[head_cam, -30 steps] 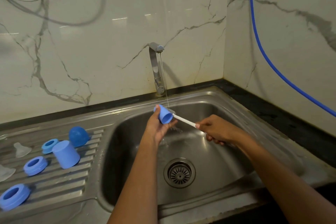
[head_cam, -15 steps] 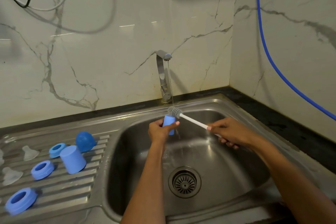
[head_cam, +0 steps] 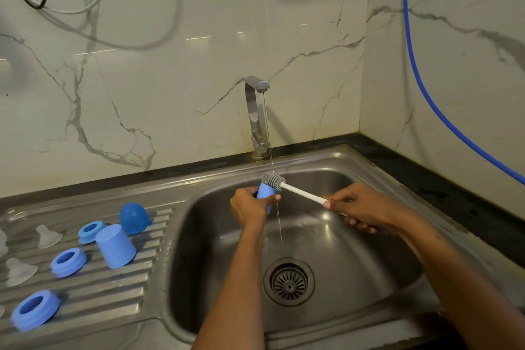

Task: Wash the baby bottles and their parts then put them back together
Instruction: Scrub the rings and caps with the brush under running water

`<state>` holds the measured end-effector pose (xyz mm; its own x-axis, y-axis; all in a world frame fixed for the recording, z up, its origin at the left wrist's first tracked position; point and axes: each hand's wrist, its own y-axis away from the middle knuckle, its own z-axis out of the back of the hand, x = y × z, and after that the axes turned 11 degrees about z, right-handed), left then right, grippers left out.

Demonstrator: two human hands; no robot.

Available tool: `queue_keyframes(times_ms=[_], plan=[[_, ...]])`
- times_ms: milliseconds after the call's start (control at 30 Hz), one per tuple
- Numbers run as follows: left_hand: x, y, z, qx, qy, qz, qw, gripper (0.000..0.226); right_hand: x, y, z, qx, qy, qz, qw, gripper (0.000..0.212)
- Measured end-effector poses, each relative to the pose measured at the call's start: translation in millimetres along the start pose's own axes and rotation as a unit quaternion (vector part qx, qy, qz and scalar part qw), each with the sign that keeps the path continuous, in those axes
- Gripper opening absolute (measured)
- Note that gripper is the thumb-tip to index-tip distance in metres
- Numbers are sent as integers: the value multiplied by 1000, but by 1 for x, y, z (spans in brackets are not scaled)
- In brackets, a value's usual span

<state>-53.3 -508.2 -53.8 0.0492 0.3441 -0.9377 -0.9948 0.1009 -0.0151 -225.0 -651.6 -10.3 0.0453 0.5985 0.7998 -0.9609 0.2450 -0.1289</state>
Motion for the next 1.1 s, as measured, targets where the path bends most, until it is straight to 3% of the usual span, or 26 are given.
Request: queue_keyframes(times_ms=[100,167,300,400,533,700,800,1100], plan=[[2,2,-6,48,-18,-25,998,44,0,-6,-13,-21,54,10,998,12],[1,2,-7,63,28,-14,998,45,2,-11,-22,-41,51,11,998,16],[-3,-2,-4,127,193,112,967,39,5,-12,-24,-58,13,10,998,23],[-6,-4,-2,158,323,219,907,30,3,-7,-17,-50,-2,-4,999,21],[-13,-1,-5,191,416,293,839,34,0,-4,-16,-33,-11,-30,999,23],[-12,2,2,206,576,406,679,36,1,-6,-19,-40,-11,-24,999,29],[-4,-3,11,190,631,439,610,41,-1,-7,-18,-48,9,-23,999,33],[0,6,16,200,679,452,543,51,-11,-11,-15,-74,138,-44,987,27]])
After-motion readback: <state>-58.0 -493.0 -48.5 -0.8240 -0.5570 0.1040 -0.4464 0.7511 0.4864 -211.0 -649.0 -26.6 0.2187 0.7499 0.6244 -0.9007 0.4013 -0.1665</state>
